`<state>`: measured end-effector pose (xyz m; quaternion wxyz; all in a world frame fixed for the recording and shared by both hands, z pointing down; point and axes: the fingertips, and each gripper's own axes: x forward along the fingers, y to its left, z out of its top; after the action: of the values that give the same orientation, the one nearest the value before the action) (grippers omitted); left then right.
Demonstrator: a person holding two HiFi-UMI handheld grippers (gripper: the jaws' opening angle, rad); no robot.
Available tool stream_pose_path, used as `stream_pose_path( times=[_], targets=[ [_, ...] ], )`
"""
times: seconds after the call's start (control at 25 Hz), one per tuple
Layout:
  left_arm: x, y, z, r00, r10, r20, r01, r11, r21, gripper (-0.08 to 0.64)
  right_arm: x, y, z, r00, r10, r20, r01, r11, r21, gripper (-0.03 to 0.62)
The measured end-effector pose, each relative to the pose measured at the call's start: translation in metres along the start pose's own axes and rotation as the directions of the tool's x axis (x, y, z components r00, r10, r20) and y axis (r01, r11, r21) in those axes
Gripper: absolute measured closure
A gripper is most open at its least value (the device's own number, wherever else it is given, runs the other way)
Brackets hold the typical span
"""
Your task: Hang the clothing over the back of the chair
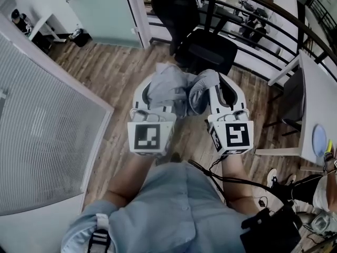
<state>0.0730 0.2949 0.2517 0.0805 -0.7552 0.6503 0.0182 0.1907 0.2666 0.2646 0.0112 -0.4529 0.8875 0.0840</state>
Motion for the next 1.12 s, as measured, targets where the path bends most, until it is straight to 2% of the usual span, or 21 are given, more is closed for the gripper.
stream_pose_path(
  times=[0.28, 0.36, 0.6, 0.84, 1.12],
  targets=[
    [0.027, 0.030, -0.012, 0.999, -0.005, 0.034, 0.005, 1.000, -0.004, 0.523, 0.038, -0.003, -0.006, 0.999, -0.028, 0.030, 0.028, 0.999, -0.017, 0.541],
    [0.035, 0.034, -0.022, 1.000, -0.013, 0.023, 0.013, 1.000, 0.009, 0.522, 0.047, -0.005, -0.012, 0.999, -0.028, 0.020, 0.029, 1.000, -0.013, 0.541],
    [0.075, 0.052, -0.043, 0.999, -0.017, -0.038, 0.016, 1.000, -0.019, 0.522, 0.088, -0.022, -0.032, 0.999, -0.041, -0.022, 0.041, 0.999, 0.013, 0.541],
    [0.144, 0.067, -0.074, 0.996, -0.009, -0.087, 0.009, 1.000, 0.002, 0.523, 0.148, -0.059, -0.061, 0.998, -0.032, -0.053, 0.034, 0.999, 0.040, 0.541],
    [0.231, 0.090, -0.082, 0.994, 0.024, -0.111, -0.024, 1.000, -0.002, 0.522, 0.229, -0.103, -0.073, 0.998, 0.007, -0.067, -0.003, 0.999, 0.052, 0.541]
  ],
)
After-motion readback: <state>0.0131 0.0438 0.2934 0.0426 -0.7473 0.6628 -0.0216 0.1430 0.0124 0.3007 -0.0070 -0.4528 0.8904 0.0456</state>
